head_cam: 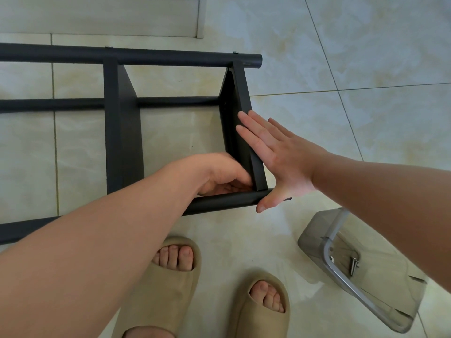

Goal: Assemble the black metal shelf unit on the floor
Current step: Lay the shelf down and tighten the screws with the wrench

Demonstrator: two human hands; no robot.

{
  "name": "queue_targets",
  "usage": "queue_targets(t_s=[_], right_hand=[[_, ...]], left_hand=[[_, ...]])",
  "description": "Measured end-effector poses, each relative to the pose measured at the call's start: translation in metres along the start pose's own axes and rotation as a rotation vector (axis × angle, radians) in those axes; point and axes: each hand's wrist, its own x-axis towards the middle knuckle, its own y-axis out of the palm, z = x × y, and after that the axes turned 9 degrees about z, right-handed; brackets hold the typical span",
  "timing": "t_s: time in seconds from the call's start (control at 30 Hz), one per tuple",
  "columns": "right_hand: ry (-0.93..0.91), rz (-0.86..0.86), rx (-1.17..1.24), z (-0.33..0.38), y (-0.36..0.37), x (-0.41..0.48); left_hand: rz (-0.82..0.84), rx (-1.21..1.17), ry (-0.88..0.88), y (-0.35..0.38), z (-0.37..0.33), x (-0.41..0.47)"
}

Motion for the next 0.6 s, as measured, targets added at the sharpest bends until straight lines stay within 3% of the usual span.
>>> queue_targets(t_s=[0.6], right_hand=[[0.002, 0.0, -0.008, 0.001, -0.001, 0.0]], left_hand=[[0.047, 0.02, 0.165, -0.001, 0.009, 0.001]])
